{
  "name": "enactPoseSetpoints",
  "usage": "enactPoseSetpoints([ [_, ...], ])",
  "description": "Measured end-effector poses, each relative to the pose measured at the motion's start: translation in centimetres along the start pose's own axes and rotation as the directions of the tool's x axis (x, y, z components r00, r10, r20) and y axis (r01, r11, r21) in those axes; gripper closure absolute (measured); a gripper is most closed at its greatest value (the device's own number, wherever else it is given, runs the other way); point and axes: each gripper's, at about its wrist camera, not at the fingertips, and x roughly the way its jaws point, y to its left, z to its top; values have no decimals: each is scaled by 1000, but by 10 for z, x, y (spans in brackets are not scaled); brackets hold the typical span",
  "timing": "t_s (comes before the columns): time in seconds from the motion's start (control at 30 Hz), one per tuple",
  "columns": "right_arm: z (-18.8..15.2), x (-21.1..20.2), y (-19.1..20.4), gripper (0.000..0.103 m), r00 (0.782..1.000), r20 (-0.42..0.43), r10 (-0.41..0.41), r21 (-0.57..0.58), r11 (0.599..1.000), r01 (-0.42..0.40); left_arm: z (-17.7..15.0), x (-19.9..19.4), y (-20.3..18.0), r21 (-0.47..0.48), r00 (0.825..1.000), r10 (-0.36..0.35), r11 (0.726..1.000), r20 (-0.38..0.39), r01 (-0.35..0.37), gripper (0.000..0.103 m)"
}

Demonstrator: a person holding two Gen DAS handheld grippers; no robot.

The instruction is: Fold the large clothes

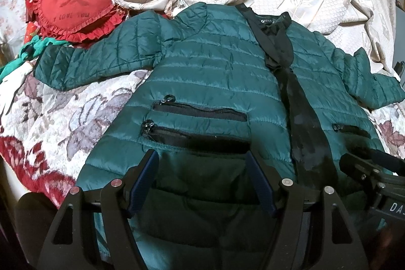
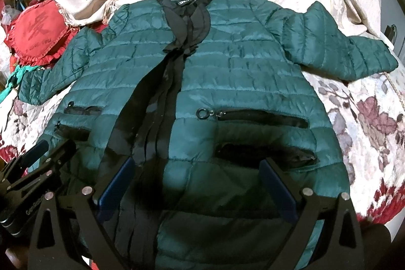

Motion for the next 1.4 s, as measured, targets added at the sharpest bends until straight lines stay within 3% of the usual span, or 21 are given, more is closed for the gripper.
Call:
enactPoseSetpoints([
  [0.57,18,13,-1,2,1000,2,-13,-2,1000,13,20,11,4,-6,1000,6,1000,0,-6,49],
  [1.4,76,44,18,2,1000,25,-2,-28,1000,3,72,47,18,-16,999,35,999,-12,-35,49],
])
